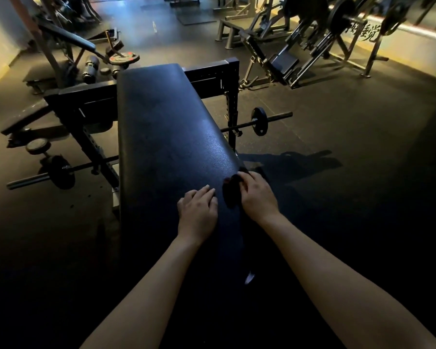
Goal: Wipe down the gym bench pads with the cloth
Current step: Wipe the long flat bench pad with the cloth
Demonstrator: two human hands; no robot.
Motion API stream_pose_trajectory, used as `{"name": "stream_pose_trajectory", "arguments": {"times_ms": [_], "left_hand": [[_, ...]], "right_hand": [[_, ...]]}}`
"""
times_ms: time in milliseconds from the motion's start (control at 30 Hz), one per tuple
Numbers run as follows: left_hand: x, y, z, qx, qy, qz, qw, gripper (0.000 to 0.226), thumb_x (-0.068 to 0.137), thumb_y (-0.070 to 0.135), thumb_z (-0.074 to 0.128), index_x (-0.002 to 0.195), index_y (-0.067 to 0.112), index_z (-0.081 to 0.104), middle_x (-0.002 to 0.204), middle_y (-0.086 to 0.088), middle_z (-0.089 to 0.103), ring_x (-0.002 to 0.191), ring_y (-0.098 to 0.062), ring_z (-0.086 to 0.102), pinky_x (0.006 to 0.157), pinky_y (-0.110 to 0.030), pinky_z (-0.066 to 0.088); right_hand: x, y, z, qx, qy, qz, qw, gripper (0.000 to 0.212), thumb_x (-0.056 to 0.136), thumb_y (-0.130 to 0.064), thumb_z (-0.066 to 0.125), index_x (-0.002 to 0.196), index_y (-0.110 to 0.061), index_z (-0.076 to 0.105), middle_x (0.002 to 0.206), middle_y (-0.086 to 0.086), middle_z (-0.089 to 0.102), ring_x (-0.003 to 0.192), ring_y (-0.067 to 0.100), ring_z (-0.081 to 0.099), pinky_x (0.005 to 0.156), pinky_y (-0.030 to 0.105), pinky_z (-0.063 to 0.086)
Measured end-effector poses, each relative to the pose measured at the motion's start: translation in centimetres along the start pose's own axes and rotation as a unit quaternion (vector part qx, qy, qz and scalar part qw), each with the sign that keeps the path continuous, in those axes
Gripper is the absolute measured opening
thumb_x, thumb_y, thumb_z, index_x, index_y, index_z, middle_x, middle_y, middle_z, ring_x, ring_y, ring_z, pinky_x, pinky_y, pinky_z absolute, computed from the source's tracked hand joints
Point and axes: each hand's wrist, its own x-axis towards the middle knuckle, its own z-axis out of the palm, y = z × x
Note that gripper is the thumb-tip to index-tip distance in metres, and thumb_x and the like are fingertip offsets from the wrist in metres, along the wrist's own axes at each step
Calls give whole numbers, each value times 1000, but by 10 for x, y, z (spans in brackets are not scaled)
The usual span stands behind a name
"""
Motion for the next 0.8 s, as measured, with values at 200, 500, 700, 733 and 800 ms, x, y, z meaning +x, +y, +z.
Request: {"name": "stream_pose_trajectory", "arguments": {"times_ms": [200, 500, 700, 733, 800], "left_hand": [[-3, 15, 4, -57, -2, -9, 998, 40, 106, 31, 40, 143, 23, 54, 152, 6, 48, 140, -15, 34, 115, -38, 17], [-8, 22, 8, -37, -14, 3, 999, 44, 107, 39, 30, 145, 29, 51, 155, 13, 43, 139, -14, 29, 118, -41, 12], [-11, 19, 7, -32, -27, 19, 999, 64, 95, 47, 15, 144, 28, 52, 156, 11, 42, 138, -14, 28, 117, -40, 12], [-12, 19, 8, -34, -24, 23, 999, 64, 95, 47, 16, 144, 27, 52, 155, 11, 43, 137, -13, 29, 117, -40, 13], [-13, 19, 9, -28, -17, 41, 999, 62, 97, 46, 18, 144, 27, 54, 153, 11, 46, 137, -13, 32, 117, -40, 16]], "right_hand": [[-40, -19, 17, -12, -50, -108, 993, 43, 91, -18, 56, 134, -22, 61, 139, 5, 53, 131, 28, 45, 110, 40, 40], [-19, -3, -5, 9, -4, 7, 1000, 48, 94, -49, 48, 129, -22, 65, 134, 6, 56, 122, 31, 49, 109, 36, 35], [-37, -26, 9, -27, -6, -13, 1000, 32, 100, -33, 47, 119, -25, 71, 128, 4, 56, 112, 32, 45, 98, 35, 37], [-37, -25, 7, -24, -4, -26, 999, 31, 99, -32, 48, 118, -25, 72, 126, 5, 58, 111, 33, 47, 97, 36, 39], [-32, -18, -1, -16, 18, -25, 999, 28, 99, -27, 53, 118, -20, 72, 125, 8, 59, 110, 35, 49, 96, 38, 41]]}}
